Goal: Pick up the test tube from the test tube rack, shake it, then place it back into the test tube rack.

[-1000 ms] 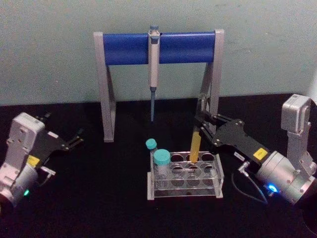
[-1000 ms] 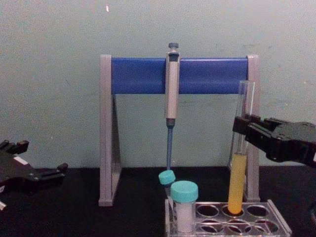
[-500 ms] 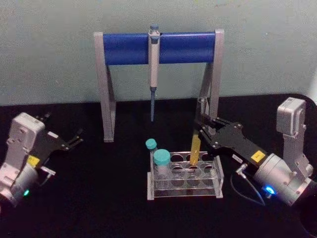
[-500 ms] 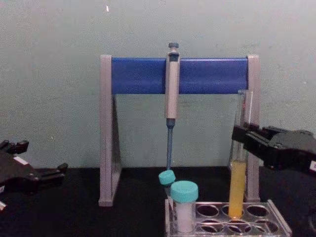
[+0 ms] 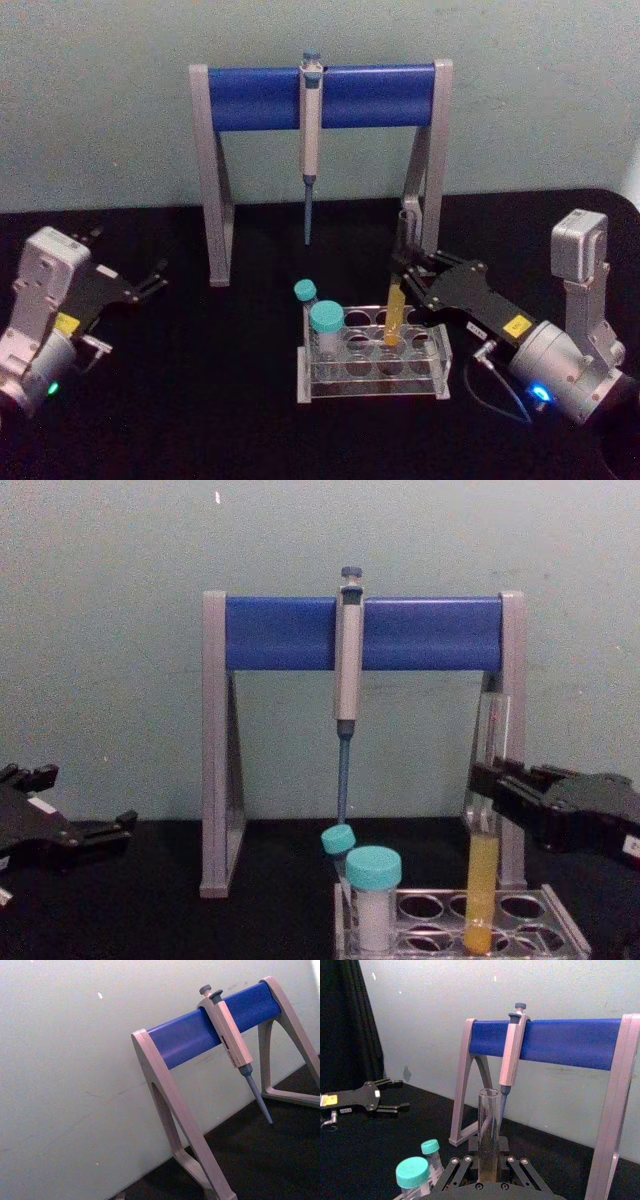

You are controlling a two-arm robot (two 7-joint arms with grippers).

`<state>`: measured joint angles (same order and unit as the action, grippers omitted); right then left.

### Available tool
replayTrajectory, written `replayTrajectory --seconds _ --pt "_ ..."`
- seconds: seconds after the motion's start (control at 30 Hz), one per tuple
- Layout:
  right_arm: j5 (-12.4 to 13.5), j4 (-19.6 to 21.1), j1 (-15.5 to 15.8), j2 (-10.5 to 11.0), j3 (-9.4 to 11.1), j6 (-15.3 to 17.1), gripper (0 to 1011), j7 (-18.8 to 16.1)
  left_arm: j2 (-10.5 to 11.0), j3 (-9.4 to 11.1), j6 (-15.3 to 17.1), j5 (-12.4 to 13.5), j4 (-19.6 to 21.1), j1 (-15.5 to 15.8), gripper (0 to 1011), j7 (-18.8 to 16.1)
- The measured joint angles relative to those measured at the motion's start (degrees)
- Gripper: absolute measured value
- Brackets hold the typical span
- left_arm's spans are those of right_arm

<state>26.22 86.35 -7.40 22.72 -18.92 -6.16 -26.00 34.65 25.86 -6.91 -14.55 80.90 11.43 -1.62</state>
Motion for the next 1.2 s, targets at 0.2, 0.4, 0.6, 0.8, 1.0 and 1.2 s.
replayTrajectory --seconds 0.2,0.4,0.6,0.8,1.0,1.2 --pt "-0.2 -0.7 0.1 -0.3 0.0 -0.1 223 0.1 0.0 0.0 0.0 0.0 0.0 0.0 1010 0.0" --pt "-0.3 -1.1 0.6 -0.5 0.0 -0.1 224 0.2 0.0 0.0 0.0 0.0 0.0 0.0 1009 0.0" --pt "-0.5 -1.3 1.1 -0.6 0.0 -0.3 223 0.2 0.0 0.0 0.0 0.0 0.0 0.0 1010 0.0" --pt "-0.8 -1.4 1.5 -0.8 -0.1 -0.4 223 0.2 0.0 0.0 0.0 0.0 0.0 0.0 1009 0.0" --pt "-1.1 -1.5 1.6 -1.0 -0.2 -0.5 224 0.3 0.0 0.0 0.0 0.0 0.0 0.0 1010 0.0" --pt "-1.5 -1.7 1.5 -1.0 -0.2 -0.6 223 0.3 0.0 0.0 0.0 0.0 0.0 0.0 1009 0.0"
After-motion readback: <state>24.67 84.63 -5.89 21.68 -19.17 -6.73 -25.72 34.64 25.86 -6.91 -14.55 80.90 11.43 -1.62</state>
